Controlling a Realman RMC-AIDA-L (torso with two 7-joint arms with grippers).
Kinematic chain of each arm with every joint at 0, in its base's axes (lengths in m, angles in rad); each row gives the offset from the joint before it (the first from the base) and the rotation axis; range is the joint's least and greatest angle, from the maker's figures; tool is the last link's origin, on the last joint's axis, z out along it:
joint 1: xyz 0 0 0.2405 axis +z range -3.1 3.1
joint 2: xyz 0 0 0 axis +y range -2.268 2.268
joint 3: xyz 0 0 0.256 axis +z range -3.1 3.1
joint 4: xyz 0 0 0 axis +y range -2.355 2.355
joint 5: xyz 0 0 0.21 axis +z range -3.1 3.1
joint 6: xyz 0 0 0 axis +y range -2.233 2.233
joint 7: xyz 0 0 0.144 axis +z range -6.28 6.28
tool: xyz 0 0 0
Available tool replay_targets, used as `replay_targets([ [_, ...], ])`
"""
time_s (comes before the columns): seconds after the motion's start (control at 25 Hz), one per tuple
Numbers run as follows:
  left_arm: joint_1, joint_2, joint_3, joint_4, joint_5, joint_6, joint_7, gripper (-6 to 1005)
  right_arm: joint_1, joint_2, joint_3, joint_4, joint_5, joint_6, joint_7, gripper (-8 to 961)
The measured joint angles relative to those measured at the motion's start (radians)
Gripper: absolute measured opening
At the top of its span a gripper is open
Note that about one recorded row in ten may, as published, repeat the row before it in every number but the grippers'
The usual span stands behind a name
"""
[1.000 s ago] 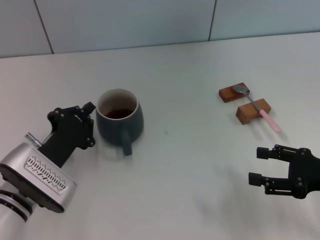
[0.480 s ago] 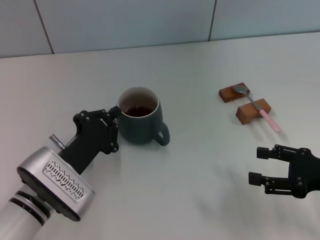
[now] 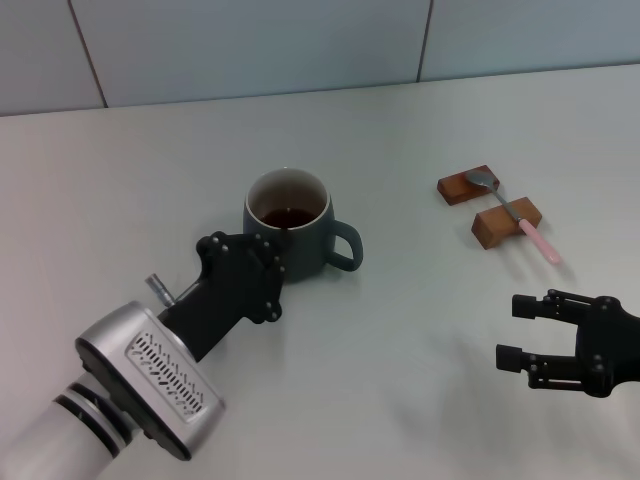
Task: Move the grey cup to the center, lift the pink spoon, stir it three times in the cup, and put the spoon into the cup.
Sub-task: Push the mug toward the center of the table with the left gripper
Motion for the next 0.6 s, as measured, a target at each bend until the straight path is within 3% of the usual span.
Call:
replay_targets([
  [0.12,0.000,0.000,0.000,0.000,0.000,0.000,0.000,-2,0.000,0.000,0.000,-0.002,0.000,-0.003,0.002,823],
  [0.2,0.040,0.000,-0.103,-0.017,0.050,0.037,0.007,-2,-0.003,0.000,0.000,-0.005,0.000,-0.005,0.007,823],
  [0.4,0.077,0.001,-0.208,0.007,0.069,0.050,0.007,-1,-0.004,-0.001,0.000,-0.007,-0.001,-0.005,0.009,824],
  [0.6,0.073,0.001,-0.245,0.014,0.071,0.009,0.006,-1,-0.003,-0.002,0.000,-0.007,-0.001,-0.005,0.009,824],
])
